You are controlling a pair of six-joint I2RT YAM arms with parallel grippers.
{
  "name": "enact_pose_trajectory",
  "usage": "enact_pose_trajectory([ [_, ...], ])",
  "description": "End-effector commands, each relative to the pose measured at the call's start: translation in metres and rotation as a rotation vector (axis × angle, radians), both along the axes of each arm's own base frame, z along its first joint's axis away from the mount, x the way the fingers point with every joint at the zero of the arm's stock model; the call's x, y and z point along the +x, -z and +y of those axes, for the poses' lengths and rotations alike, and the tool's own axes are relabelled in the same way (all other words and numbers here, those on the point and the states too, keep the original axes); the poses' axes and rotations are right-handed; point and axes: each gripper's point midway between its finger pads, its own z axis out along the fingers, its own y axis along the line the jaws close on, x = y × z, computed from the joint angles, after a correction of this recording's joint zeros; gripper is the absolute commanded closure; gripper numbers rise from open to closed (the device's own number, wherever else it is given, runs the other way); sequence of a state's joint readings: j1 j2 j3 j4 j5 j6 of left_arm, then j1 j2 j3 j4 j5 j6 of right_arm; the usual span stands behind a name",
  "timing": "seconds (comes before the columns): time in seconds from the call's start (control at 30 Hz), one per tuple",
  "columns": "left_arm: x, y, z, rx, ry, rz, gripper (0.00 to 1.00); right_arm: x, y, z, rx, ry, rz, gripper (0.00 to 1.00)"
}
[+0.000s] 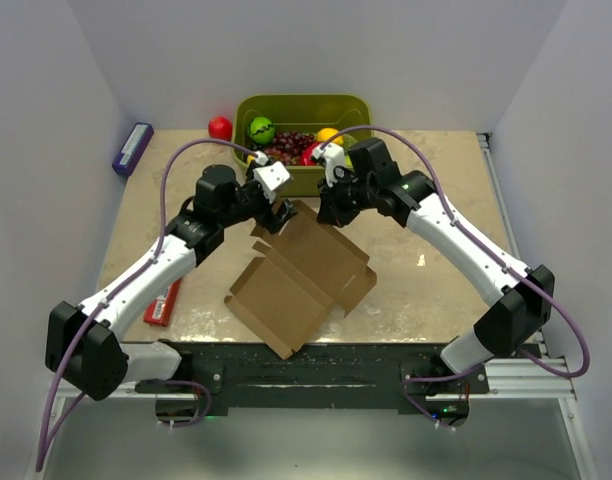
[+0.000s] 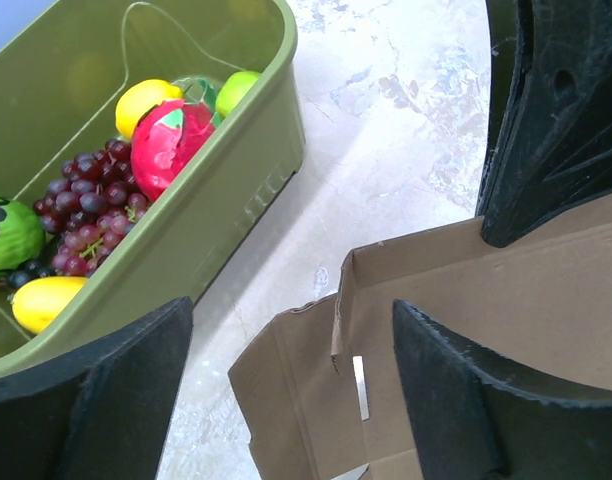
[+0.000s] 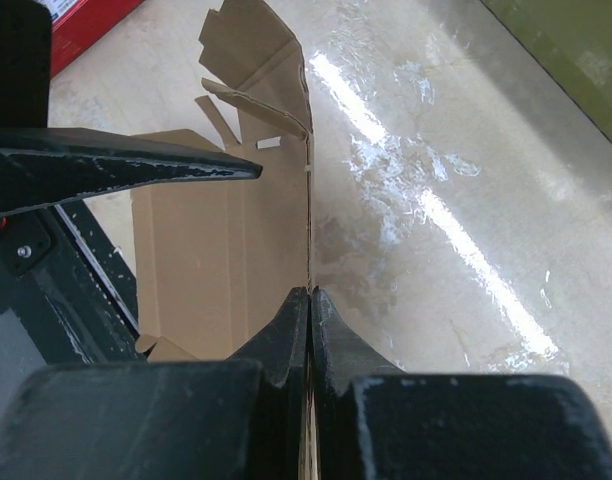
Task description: Fold the paper box
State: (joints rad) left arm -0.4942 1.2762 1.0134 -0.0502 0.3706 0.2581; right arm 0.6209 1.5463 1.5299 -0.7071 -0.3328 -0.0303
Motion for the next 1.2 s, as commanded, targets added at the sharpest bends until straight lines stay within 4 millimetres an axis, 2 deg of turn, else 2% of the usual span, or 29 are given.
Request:
enact_pose_trajectory([
  [0.0,-0.001,-0.021,-0.011,-0.031,0.058,-0.052,0.23,-0.011,-0.017,-0.001,0.024,-0.039,-0.038,1.00],
  [0.03,-0.001,-0.020,-0.012,-0.032,0.063,-0.049,0.28,-0.010,-0.017,-0.001,0.023,-0.038,-0.038,1.00],
  [0.1,-0.002,-0.019,-0.013,-0.035,0.066,-0.046,0.30,-0.011,-0.016,-0.001,0.021,-0.041,-0.037,1.00],
  [0.23,-0.002,-0.018,-0.014,-0.040,0.073,-0.036,0.42,-0.012,-0.014,0.000,0.019,-0.049,-0.034,1.00],
  [0.47,-0.005,-0.015,-0.018,-0.046,0.096,-0.025,0.53,-0.017,-0.009,0.004,0.011,-0.078,-0.017,1.00],
  [0.57,-0.005,-0.013,-0.019,-0.046,0.099,-0.016,0.61,-0.020,-0.008,0.005,0.010,-0.092,-0.022,1.00],
  [0.67,-0.007,-0.011,-0.020,-0.047,0.109,-0.011,0.78,-0.020,-0.010,0.005,0.009,-0.094,-0.027,1.00],
  [0.7,-0.007,-0.010,-0.020,-0.048,0.110,-0.005,0.89,-0.021,-0.008,0.006,0.007,-0.096,-0.025,1.00],
  [0.73,-0.005,-0.015,-0.022,-0.064,0.112,-0.027,0.94,-0.021,-0.009,0.006,0.008,-0.095,-0.025,1.00],
  [0.77,-0.006,-0.016,-0.023,-0.070,0.117,-0.030,0.98,-0.020,-0.010,0.005,0.010,-0.090,-0.029,1.00],
  [0.83,-0.008,-0.012,-0.023,-0.075,0.120,-0.014,1.00,-0.017,-0.009,0.004,0.007,-0.067,-0.028,0.99],
  [0.87,-0.008,-0.011,-0.023,-0.077,0.119,-0.009,1.00,-0.016,-0.011,0.003,0.006,-0.054,-0.034,0.95],
  [0.9,-0.008,-0.010,-0.023,-0.082,0.114,-0.002,1.00,-0.015,-0.010,0.001,-0.003,-0.036,-0.032,0.81],
  [0.97,-0.007,-0.007,-0.018,-0.079,0.077,0.002,1.00,-0.013,-0.012,-0.002,-0.004,-0.005,-0.037,0.67],
  [1.0,-0.004,-0.005,-0.014,-0.083,0.045,0.011,1.00,-0.012,-0.015,-0.005,0.000,0.021,-0.040,0.49],
  [1.1,0.008,-0.004,0.005,-0.077,-0.104,0.007,1.00,0.001,-0.023,-0.019,-0.012,0.169,-0.061,0.24],
  [1.17,0.016,-0.002,0.018,-0.079,-0.199,0.009,1.00,0.010,-0.031,-0.030,0.001,0.280,-0.066,0.19],
])
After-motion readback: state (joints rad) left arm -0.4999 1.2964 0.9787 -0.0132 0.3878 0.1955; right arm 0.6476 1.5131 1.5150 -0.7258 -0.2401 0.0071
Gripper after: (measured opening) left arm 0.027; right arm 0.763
